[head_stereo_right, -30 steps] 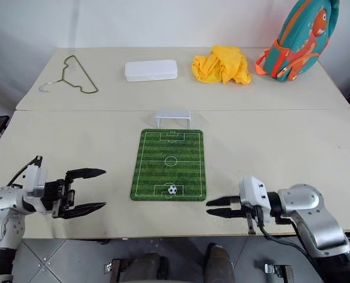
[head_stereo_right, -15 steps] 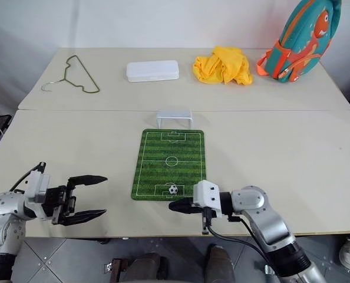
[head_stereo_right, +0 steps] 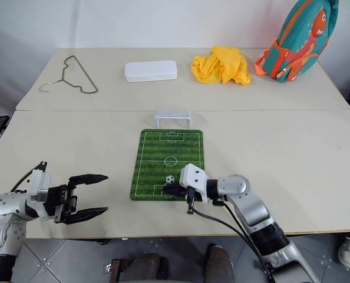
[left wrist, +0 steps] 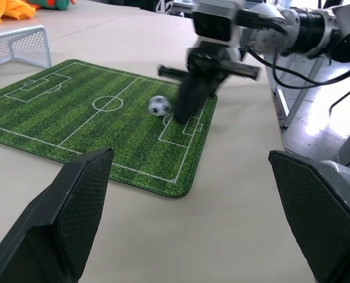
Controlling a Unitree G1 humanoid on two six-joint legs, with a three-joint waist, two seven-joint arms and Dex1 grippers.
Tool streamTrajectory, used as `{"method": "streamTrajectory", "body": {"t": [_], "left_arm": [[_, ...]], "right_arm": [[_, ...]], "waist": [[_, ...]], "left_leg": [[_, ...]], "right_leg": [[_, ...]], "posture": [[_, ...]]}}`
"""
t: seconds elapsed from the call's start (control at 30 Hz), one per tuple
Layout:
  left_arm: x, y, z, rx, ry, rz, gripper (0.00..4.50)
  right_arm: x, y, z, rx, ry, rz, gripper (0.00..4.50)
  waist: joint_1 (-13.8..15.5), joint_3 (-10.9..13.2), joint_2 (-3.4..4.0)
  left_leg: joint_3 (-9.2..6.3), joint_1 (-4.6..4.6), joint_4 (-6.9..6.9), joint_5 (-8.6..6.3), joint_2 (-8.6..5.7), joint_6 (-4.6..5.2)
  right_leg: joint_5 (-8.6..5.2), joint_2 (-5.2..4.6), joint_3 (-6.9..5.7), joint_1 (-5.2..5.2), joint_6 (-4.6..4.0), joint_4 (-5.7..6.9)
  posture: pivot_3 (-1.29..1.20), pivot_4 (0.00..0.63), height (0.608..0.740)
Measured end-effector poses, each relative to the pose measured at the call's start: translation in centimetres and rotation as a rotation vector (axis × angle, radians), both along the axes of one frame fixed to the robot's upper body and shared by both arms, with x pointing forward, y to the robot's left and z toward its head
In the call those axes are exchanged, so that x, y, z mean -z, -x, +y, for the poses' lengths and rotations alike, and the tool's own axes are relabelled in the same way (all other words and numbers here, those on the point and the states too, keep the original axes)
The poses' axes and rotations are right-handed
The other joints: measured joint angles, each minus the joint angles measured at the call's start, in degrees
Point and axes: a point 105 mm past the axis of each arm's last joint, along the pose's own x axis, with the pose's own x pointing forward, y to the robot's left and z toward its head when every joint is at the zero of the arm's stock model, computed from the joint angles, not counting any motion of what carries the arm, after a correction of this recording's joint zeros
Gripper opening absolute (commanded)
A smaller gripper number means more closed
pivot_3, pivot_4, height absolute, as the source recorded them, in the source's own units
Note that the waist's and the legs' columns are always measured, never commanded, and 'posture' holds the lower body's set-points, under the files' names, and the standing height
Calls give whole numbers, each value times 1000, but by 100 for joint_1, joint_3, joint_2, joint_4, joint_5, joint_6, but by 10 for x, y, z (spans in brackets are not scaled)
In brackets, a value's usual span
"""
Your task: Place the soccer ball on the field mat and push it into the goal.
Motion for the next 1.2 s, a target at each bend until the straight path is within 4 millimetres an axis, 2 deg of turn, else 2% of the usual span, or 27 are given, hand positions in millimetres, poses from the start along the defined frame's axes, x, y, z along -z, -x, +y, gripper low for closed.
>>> {"method": "streamTrajectory", "body": {"t": [0.13, 0.27, 0.4, 0.47, 0.6, 0.67, 0.77, 0.87, 0.97, 1.1, 1.2], "left_arm": [[0, -2, -2, -18, 16, -2, 4500], [-2, -8, -3, -64, 39, -6, 4500], [-13, -23, 4, -163, 76, -40, 4500], [-14, -25, 5, -173, 76, -48, 4500], [-14, -30, 8, -209, 46, -85, 4500], [-11, -33, 13, -238, 20, -102, 4500], [-11, -37, 22, -284, -1, -129, 4500], [-15, -45, 34, -378, 15, -141, 4500], [-18, -53, 41, -463, 50, -141, 4500], [-12, -57, 39, -496, 57, -118, 4500], [-10, -58, 37, -488, 44, -115, 4500]], "right_arm": [[-15, -23, -8, 101, -37, -42, 38], [-17, -30, -15, 175, -64, -42, 38], [-10, -8, -33, 191, -110, -32, 38], [-11, -1, -41, 186, -132, -38, 38], [-21, 32, -78, 123, -168, -85, 38], [-22, 42, -99, 135, -154, -89, 38], [-39, 42, -128, 230, -212, -80, 933], [-60, 39, -146, 315, -257, -149, 1955], [-61, 40, -157, 380, -262, -171, 3023], [-58, 44, -166, 422, -255, -194, 4413], [-55, 46, -167, 425, -246, -198, 4465]], "waist": [[-5, 0, 0], [-8, 0, 0], [29, 0, 0], [21, 0, 0], [43, 0, -1], [44, 0, -1], [18, 0, -1], [38, 0, -2], [60, 0, -2], [83, 0, -2], [72, 0, -2]], "left_leg": [[-1, -1, -3, 0, 1, -1], [-1, -9, -3, 0, 0, -1], [-5, -16, -3, 0, -2, 0], [-1, -16, -3, 0, -2, 0], [-1, -15, -4, -1, 0, 0], [2, -13, -4, -1, 1, 0], [14, -1, -3, -1, 8, 0], [19, 7, -4, -3, 24, -5], [20, 8, -4, -4, 27, -7], [23, 8, -3, -4, 26, -7], [27, 11, -4, -5, 28, -7]], "right_leg": [[0, 1, -1, -1, 0, -1], [0, 1, -2, -7, 0, -2], [0, 1, -7, -7, 0, -7], [0, 1, -4, -7, 0, -7], [0, 3, -7, -5, 0, -12], [0, 4, -6, -2, 1, -13], [3, 8, 6, -1, -3, -7], [6, 21, 10, 2, -9, -7], [6, 23, 10, 3, -9, -8], [6, 25, 12, 3, -10, -10], [7, 26, 15, 3, -10, -9]], "posture": [[0, 150, 740], [0, 150, 740], [0, 150, 740], [0, 150, 740], [0, 150, 740], [0, 150, 740], [0, 150, 740], [0, 150, 740], [0, 150, 740], [0, 150, 740], [0, 150, 740]]}}
